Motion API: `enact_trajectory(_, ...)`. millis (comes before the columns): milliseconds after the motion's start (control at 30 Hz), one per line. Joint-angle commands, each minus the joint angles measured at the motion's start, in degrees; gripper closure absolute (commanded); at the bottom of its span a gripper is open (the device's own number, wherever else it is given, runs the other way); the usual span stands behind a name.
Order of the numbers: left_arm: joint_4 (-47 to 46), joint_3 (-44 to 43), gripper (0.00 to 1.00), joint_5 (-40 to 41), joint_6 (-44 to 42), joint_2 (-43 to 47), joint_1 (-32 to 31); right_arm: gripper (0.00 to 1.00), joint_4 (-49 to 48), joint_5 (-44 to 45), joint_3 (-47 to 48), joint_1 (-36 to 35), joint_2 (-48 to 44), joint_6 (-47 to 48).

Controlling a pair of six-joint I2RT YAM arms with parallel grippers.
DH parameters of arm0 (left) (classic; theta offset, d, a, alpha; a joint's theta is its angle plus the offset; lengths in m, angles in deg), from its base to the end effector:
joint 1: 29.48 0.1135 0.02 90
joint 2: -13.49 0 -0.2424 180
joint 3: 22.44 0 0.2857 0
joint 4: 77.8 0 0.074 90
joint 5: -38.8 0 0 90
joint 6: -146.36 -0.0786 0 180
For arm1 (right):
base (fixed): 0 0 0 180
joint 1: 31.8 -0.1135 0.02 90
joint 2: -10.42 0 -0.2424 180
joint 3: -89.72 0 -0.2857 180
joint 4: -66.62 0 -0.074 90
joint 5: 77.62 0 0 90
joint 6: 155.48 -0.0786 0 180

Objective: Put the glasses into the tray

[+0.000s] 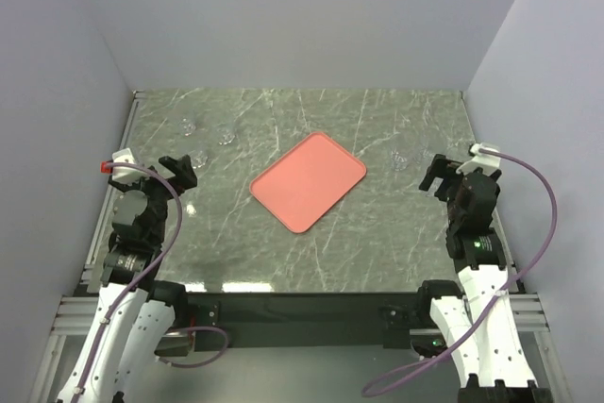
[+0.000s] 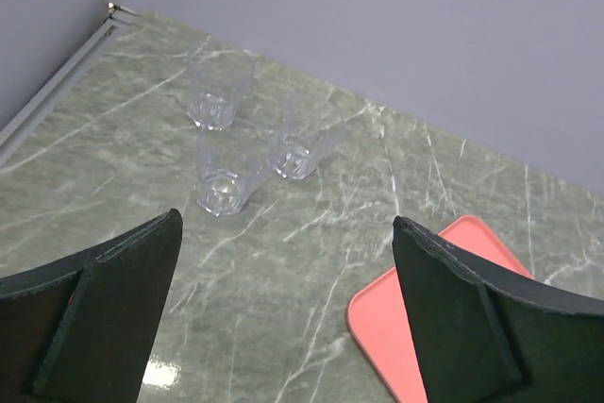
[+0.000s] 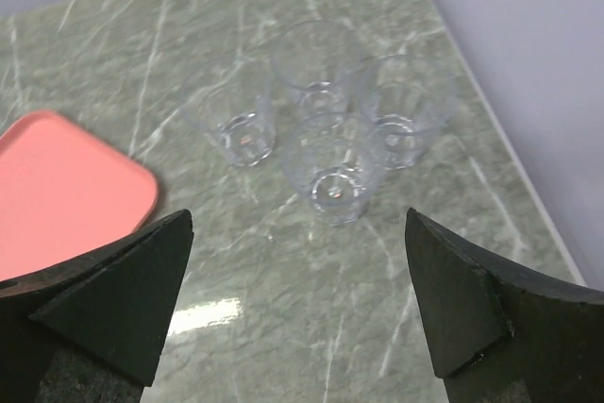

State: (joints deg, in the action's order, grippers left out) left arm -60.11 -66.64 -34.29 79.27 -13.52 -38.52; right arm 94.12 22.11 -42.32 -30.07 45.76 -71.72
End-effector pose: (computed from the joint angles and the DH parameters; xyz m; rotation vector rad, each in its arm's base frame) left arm 0.2270 -0.0130 0.3067 -0.4181 1.5266 -0.2034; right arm 0.2469 -0.0207 0.2772 0.2458 1.8112 -0.0999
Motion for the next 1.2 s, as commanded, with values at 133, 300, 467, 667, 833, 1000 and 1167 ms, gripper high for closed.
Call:
enact_trajectory(133,1.29,-0.97,0.01,0.24,-0.94,0.81,-0.19,0.00,-1.14,-2.42,0.47,2.39,-2.81,2.96)
enact_trajectory(300,4.80,-4.39,0.01,-6.17,-5.15,-0.68,-0.19,0.00,7.88,-27.95,4.94,2.31,1.22,18.14)
enact_trajectory(467,4.29,-3.61,0.01,-7.76,-6.66,0.46,-0.98,0.00,17.90,-32.94,12.92,2.39,7.11,27.15)
enact_trajectory(667,2.79,-1.85,0.00,-8.65,-7.62,2.92,-1.07,0.00,25.32,-38.82,16.03,2.48,13.80,34.37)
enact_trajectory(833,2.26,-1.50,0.01,-8.12,-8.15,2.75,-1.07,0.00,23.56,-40.32,16.20,3.53,16.61,34.02)
enact_trajectory(1000,2.08,-1.50,0.01,-8.38,-8.33,1.08,-0.98,0.00,22.51,-46.46,18.13,9.94,21.43,32.79)
enact_trajectory(1167,1.73,-1.50,0.01,-9.61,-8.15,-0.59,-1.07,0.00,23.91,-47.53,22.16,15.22,26.27,31.73)
